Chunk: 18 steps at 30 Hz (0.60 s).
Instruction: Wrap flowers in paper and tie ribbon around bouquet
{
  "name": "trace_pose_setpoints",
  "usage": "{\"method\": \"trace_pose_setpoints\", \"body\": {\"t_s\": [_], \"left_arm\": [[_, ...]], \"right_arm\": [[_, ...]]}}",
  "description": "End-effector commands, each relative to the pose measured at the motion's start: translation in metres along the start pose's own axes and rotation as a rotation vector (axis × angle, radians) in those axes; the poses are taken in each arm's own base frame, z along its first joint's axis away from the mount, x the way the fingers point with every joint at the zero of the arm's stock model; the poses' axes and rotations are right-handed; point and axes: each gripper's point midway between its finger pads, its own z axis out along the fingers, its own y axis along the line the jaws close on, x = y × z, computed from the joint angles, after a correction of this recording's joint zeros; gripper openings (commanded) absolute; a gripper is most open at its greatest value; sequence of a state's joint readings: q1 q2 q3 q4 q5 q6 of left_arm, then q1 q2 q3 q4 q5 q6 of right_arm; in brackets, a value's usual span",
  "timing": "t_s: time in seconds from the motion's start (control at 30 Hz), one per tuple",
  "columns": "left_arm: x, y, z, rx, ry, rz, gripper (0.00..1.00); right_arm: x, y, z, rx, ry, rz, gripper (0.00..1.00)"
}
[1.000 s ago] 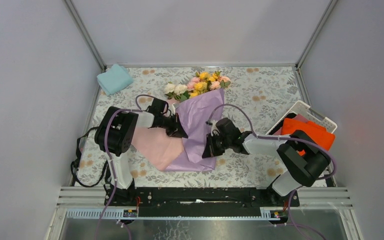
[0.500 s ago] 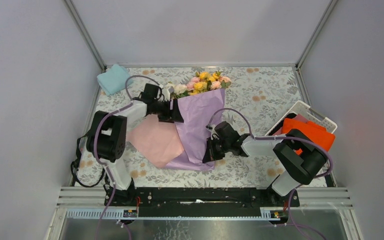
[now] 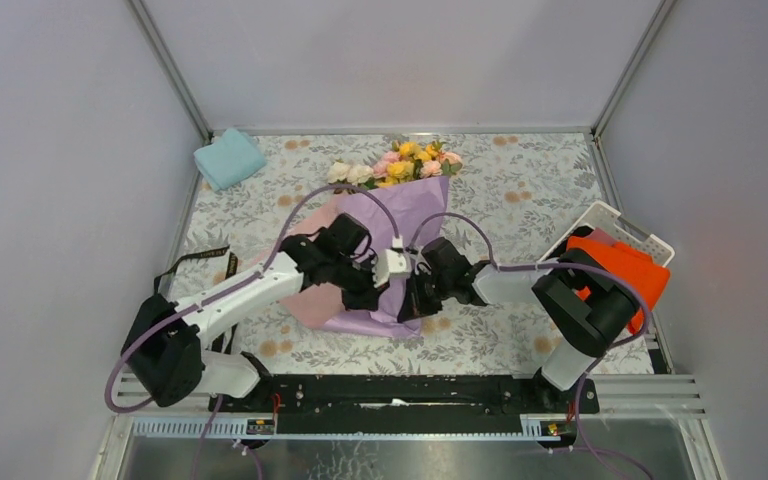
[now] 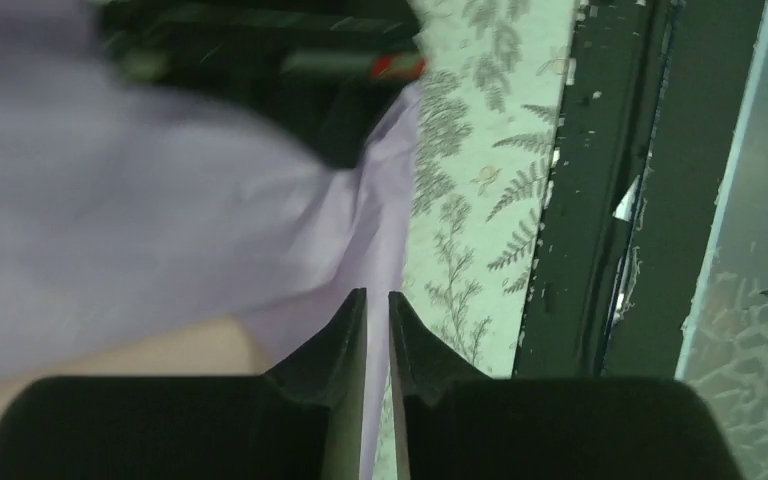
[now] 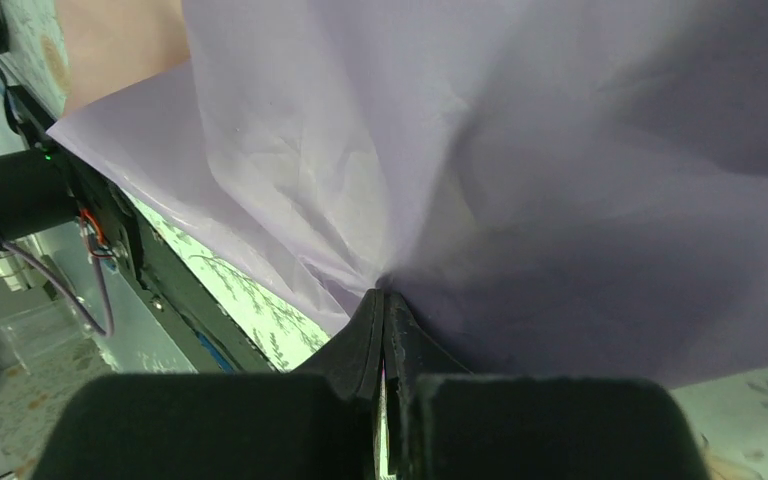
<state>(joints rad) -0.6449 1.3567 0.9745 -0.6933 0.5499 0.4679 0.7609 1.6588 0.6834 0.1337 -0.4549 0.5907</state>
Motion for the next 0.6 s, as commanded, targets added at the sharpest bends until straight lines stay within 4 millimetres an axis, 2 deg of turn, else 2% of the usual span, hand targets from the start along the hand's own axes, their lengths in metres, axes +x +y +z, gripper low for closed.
{"method": "trace_pose_setpoints", "body": {"t_s": [0.0,0.13,0.23,0.3,0.4,0.57], "left_arm": [[-0.009,-0.011,0.031,0.018,-0.038,0.242,0.17],[0.028,0.001,0.057,0.003,0.041,0.328,0.14],[0.049,0.01,0.065,-0.02,0.096,0.363,0.13],[0.066,0.005,0.068,0.011,0.126,0.382,0.13],[0.092,-0.006,0.064,0.061,0.179,0.41,0.13],[0.139,-0.02,0.044,0.106,0.313,0.448,0.12]], "right_arm": [[0.006,-0.017,0.011,0.058,0.028,0.047,0.0],[0.005,-0.025,0.012,0.085,0.008,0.065,0.0],[0.005,-0.03,0.011,0.107,0.005,0.065,0.0],[0.007,-0.035,0.01,0.124,0.0,0.068,0.0],[0.01,-0.041,0.01,0.145,0.004,0.071,0.0],[0.013,-0.049,0.008,0.176,0.009,0.067,0.0]]}}
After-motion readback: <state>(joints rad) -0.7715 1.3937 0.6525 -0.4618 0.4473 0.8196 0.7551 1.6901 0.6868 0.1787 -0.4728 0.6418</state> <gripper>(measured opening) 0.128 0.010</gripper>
